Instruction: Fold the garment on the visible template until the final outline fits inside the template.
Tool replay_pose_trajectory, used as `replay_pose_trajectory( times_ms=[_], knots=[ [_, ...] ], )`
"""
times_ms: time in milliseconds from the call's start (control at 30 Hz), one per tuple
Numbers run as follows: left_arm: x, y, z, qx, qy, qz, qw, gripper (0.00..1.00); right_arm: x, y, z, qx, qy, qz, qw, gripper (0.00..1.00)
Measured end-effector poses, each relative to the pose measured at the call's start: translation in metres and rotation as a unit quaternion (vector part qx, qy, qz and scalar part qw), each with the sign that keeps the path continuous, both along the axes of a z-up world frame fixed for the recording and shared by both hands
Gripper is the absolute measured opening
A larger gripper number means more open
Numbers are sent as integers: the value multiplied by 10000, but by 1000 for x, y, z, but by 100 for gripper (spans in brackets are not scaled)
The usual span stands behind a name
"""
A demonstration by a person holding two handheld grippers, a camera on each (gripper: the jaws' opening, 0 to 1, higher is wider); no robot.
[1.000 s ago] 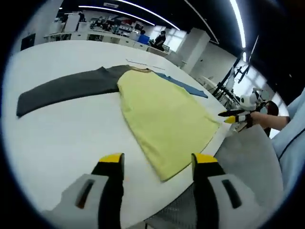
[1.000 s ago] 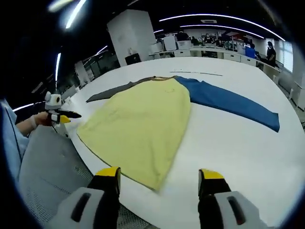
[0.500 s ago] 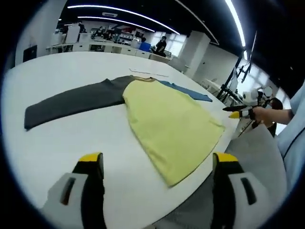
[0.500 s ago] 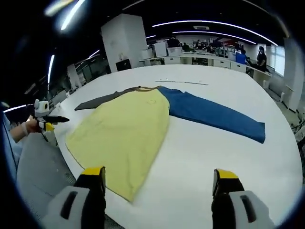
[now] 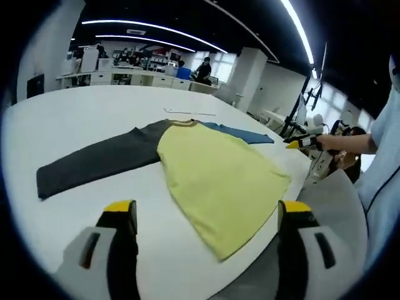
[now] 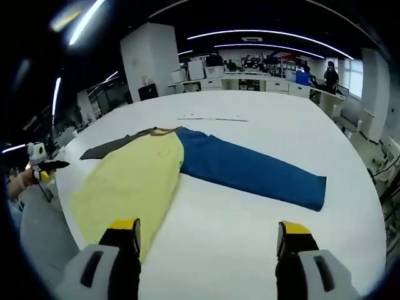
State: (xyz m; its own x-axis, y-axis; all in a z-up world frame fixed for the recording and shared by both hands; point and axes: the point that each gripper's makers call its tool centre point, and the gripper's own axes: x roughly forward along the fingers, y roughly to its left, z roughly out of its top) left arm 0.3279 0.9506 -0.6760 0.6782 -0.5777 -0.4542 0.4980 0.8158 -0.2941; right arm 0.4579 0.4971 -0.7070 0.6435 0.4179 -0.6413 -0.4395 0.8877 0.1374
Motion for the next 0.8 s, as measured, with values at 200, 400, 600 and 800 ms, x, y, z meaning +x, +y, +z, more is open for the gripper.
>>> replay_pose_trajectory(
  times_ms=[200,400,600,800],
  knots=[
    [0,-1,1,97,-3,-30,9999,90,25,-24,1,109,5,-374,9992,90],
    [2,1,2,154,9,35,9999,88,48,-48,2,165,-46,-764,9969,86],
    [2,5,3,178,90,138,9997,87,63,-76,-6,147,-41,-1144,9933,81],
    [3,7,6,179,115,241,9995,86,61,-91,-17,206,100,-1601,9868,75]
  ],
)
